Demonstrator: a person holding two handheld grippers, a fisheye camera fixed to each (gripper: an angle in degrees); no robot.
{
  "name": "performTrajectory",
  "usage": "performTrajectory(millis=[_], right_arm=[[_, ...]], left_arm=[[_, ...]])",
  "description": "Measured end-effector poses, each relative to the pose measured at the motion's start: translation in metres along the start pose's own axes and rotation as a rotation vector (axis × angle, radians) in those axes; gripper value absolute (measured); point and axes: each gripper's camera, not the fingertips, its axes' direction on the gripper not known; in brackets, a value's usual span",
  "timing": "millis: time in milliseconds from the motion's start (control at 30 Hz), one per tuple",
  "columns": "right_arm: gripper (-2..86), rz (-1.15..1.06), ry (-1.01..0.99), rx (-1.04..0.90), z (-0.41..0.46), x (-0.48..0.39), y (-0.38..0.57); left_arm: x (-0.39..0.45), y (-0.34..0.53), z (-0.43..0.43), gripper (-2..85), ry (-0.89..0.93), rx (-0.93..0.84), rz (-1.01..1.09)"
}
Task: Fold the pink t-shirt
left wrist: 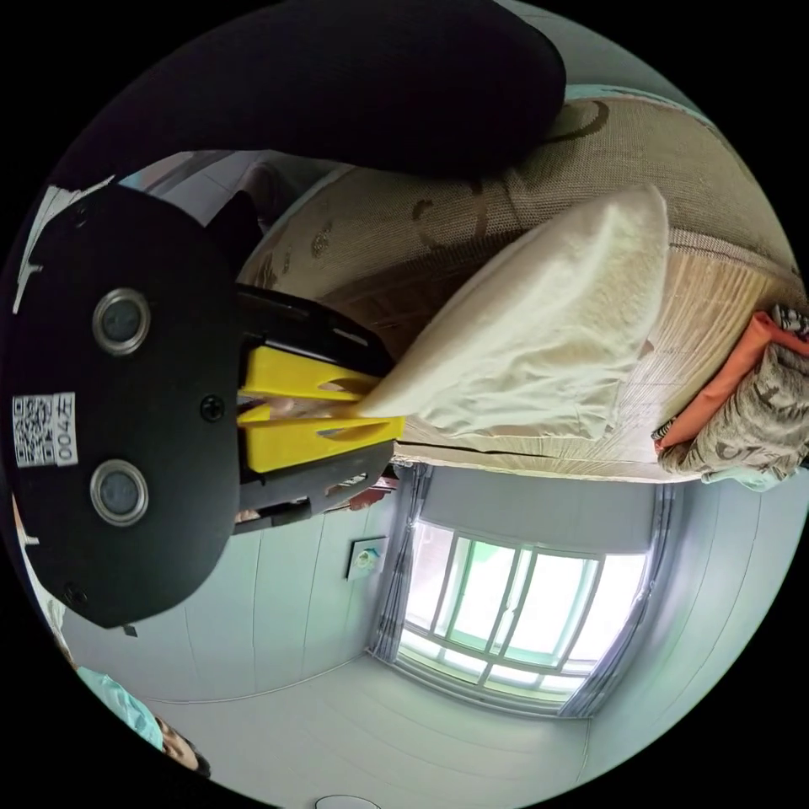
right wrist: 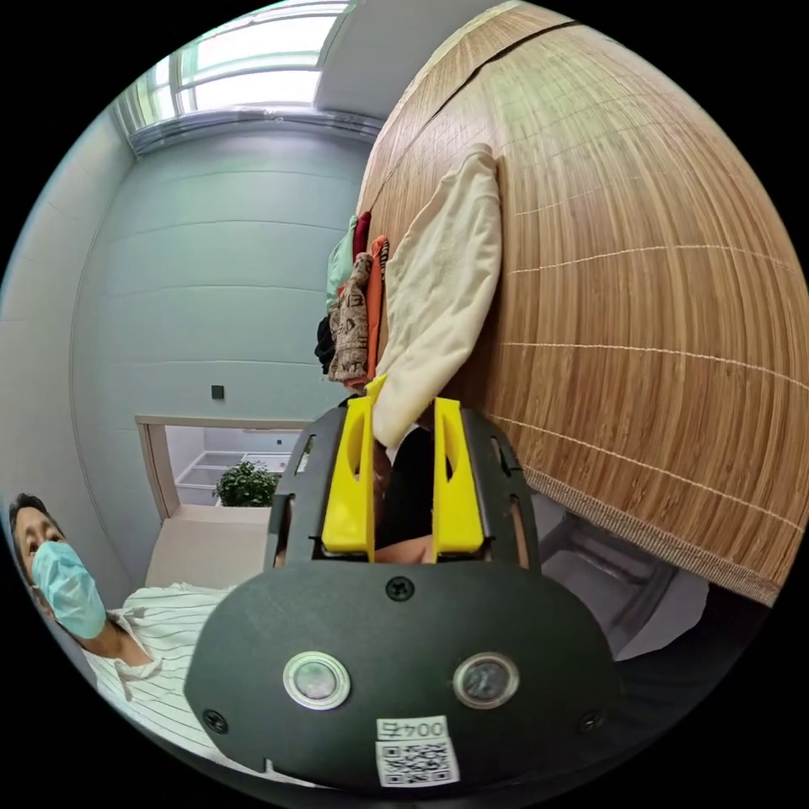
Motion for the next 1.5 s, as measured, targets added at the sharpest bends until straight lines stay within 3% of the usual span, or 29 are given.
performTrajectory(millis=[200, 767, 1000, 1200, 1500], right_arm=[[15.7, 0.099, -0.120, -0.001, -0.007, 0.038, -0.032], [16.0, 0.144, -0.139, 0.022, 0.036, 0.043, -0.192], [5.5, 0.175, -0.020, -0.008, 0.070, 0.038, -0.233], [4.4, 0.003, -0.020, 0.091, 0.064, -0.057, -0.230], [4.6, -0.224, 0.113, -0.007, 0.134, -0.238, -0.262]], left_arm=[[0.020, -0.016, -0.009, 5.0, 0.040, -0.031, -0.036], [0.054, -0.055, -0.057, 4.9, 0.100, -0.114, -0.018], [0.056, -0.067, -0.081, 5.0, 0.071, -0.155, 0.043], [0.095, -0.078, -0.131, 5.1, 0.147, -0.149, 0.185], [0.163, -0.151, -0.244, 4.9, 0.317, -0.153, 0.302]])
